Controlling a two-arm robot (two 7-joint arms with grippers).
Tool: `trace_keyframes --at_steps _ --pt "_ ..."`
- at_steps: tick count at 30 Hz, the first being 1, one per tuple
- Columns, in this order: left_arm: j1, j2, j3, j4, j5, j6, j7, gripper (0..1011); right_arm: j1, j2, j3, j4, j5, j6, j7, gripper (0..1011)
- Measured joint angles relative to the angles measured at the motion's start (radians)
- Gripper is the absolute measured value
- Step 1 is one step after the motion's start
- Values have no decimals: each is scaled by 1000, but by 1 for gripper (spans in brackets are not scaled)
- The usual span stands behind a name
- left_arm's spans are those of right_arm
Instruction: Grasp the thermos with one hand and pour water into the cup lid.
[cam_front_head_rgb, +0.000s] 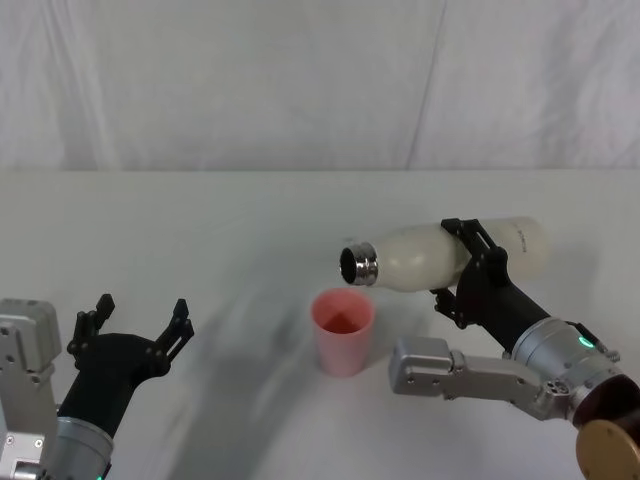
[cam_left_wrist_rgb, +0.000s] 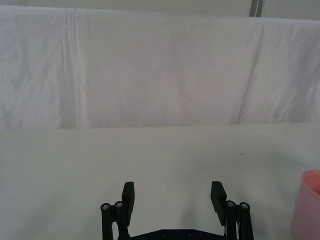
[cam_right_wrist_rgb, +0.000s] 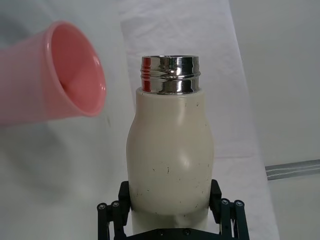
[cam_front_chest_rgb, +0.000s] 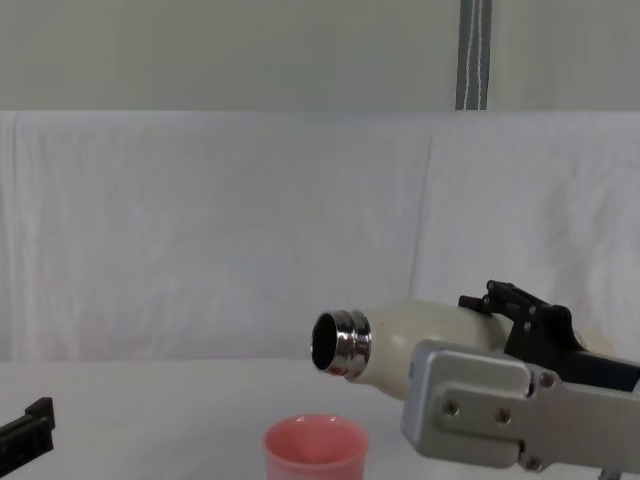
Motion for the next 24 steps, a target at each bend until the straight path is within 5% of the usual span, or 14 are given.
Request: trace_keyframes --at_steps 24 --pt "0 0 0 0 0 0 0 1001 -10 21 -18 -17 -77 35 -6 950"
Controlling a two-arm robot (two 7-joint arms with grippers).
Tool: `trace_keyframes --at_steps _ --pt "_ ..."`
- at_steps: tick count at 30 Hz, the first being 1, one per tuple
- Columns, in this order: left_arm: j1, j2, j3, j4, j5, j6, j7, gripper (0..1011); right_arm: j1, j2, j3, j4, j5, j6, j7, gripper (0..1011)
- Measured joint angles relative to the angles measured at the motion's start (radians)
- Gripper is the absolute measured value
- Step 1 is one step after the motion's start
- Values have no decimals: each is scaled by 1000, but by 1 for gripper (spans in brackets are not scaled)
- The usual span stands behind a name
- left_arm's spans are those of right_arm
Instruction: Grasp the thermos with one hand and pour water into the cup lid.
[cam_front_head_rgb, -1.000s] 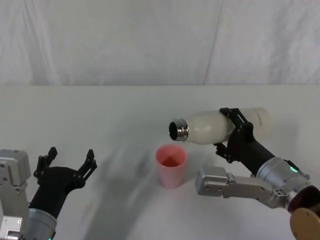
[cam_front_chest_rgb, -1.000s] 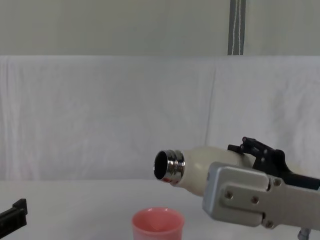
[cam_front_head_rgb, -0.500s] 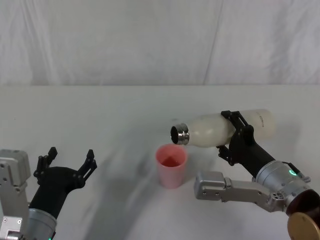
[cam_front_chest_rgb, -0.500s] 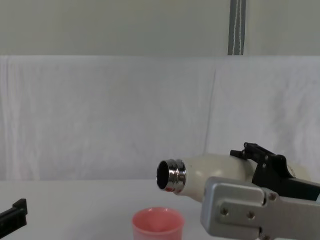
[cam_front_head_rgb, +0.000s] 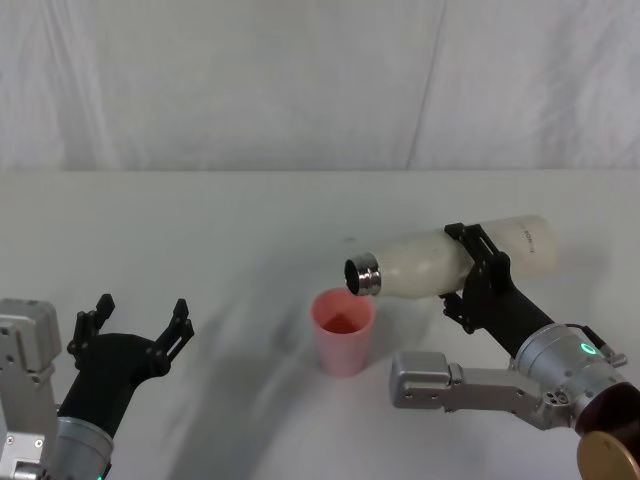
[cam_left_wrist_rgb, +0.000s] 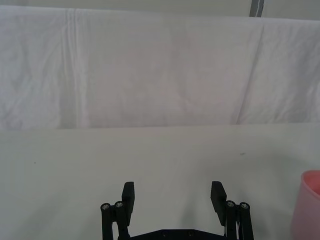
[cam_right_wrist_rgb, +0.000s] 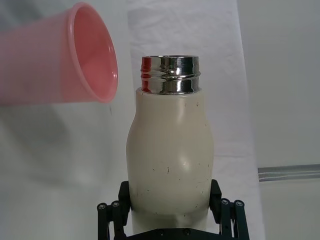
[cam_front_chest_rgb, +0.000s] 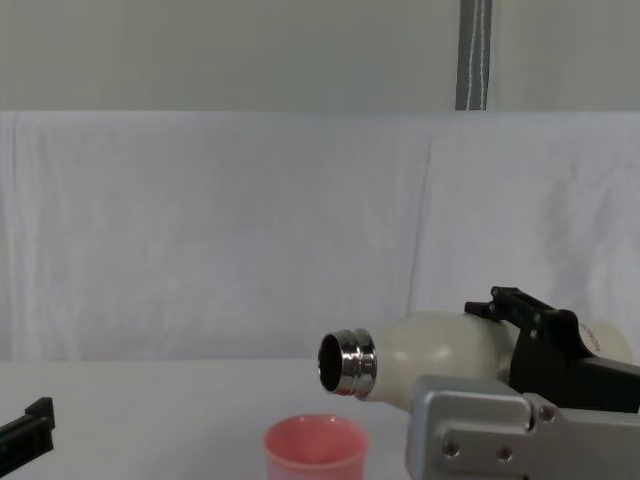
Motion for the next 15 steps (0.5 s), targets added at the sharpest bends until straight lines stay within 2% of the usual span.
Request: trace_keyframes --at_steps 15 --pt "0 0 0 0 0 0 0 1001 -1 13 0 -21 -36 29 20 950"
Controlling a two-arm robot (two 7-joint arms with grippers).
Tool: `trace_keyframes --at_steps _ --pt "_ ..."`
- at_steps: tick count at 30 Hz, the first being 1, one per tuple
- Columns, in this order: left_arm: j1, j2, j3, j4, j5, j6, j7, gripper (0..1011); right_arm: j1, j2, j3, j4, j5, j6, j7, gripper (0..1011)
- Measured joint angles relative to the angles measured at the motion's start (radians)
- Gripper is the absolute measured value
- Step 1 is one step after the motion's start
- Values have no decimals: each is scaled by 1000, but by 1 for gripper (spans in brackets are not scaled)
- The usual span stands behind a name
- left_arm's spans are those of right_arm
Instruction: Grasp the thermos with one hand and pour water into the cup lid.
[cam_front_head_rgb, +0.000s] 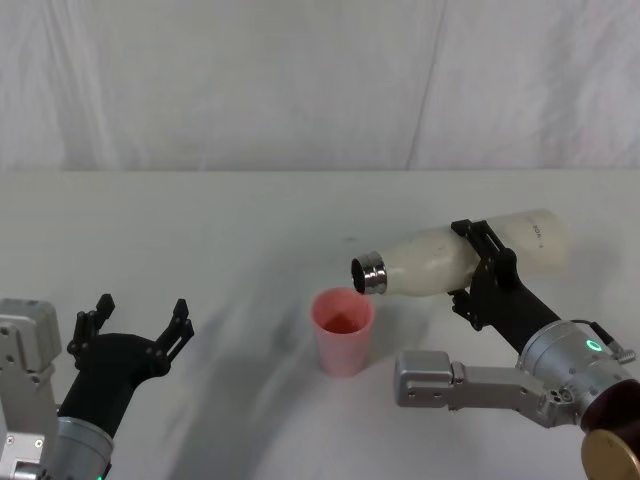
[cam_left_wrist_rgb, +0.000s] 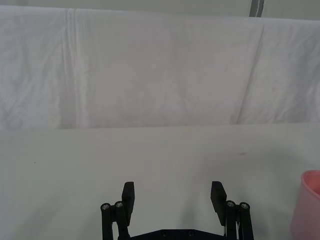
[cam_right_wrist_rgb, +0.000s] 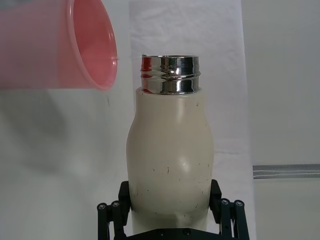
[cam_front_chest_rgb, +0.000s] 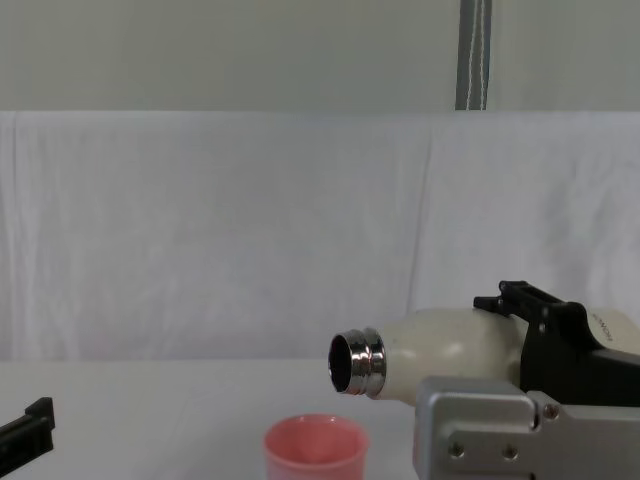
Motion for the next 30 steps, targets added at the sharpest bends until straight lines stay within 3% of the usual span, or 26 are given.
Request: trace_keyframes --at_steps 30 --pt "0 0 0 0 0 0 0 1001 9 7 -8 -17 -20 1 13 950"
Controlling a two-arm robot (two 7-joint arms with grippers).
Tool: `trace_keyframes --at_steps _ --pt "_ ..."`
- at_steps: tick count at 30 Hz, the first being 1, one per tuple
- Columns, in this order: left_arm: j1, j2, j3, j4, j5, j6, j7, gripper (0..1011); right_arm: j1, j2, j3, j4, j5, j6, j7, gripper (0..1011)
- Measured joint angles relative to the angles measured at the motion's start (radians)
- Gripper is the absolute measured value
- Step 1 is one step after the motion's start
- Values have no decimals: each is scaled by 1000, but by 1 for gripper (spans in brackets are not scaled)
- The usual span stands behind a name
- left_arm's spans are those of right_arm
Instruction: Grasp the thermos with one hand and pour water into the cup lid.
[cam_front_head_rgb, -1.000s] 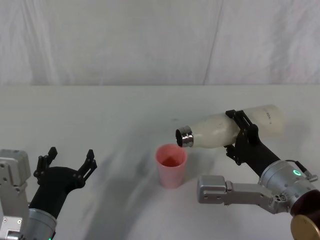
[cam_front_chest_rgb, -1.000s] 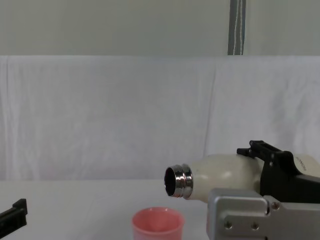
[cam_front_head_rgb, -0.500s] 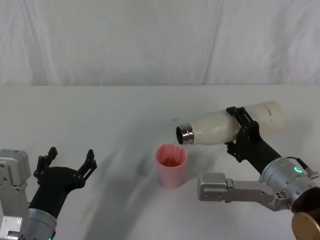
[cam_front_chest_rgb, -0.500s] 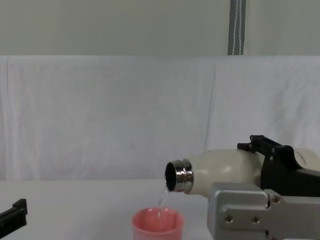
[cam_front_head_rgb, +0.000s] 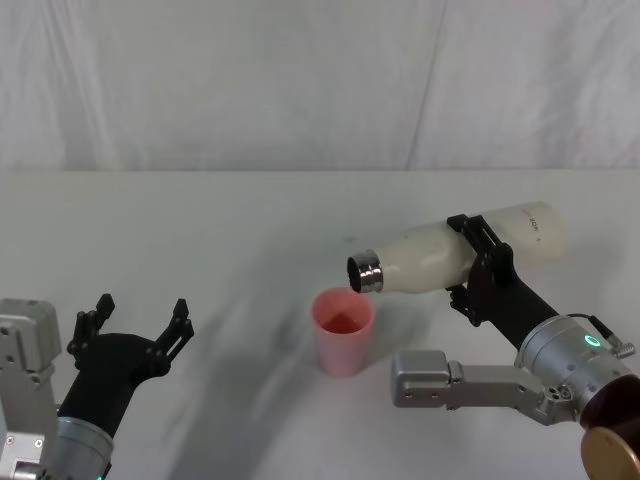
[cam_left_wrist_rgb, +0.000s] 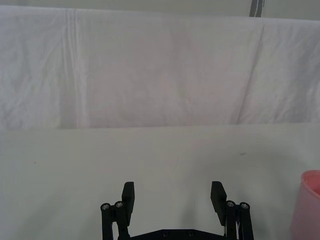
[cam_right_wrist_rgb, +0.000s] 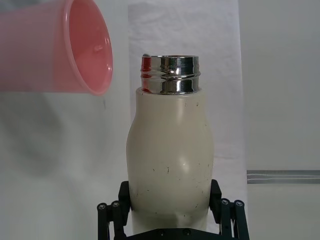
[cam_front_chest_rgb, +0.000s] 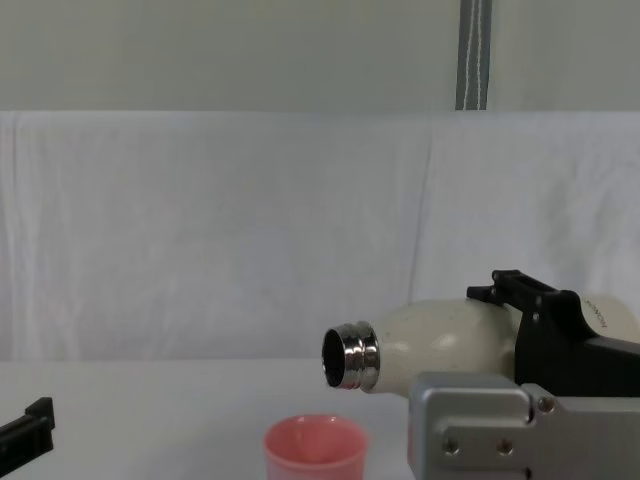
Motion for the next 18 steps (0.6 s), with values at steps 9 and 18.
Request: trace_keyframes --at_steps 9,18 --pt "0 0 0 0 0 0 0 1001 1 2 -6 -4 -12 7 6 950" --pt "0 0 0 0 0 0 0 1001 3 2 -8 -8 -19 13 11 950"
